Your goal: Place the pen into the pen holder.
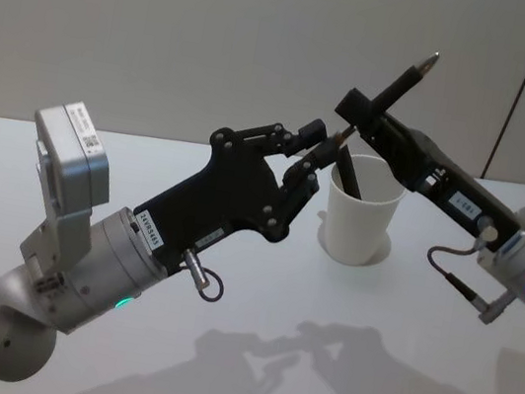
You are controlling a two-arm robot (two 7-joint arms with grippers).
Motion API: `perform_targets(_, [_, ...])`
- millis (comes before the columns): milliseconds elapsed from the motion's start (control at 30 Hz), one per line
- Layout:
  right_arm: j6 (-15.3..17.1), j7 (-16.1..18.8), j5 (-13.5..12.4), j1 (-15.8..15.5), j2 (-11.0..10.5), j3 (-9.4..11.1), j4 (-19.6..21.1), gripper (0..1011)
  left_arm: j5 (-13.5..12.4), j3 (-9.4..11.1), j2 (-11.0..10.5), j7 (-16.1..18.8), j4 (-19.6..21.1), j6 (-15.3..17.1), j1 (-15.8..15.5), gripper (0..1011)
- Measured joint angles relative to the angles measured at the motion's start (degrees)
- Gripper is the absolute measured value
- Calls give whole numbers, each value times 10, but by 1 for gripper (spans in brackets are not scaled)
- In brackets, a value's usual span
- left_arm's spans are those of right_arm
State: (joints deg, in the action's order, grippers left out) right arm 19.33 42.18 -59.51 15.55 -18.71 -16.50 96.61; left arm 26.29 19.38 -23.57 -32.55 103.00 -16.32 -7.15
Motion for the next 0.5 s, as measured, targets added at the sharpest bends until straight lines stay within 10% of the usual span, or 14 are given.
perform_targets(500, [0, 0, 0, 0, 0, 0, 0, 144, 0, 0, 0, 0, 0, 0, 0, 162])
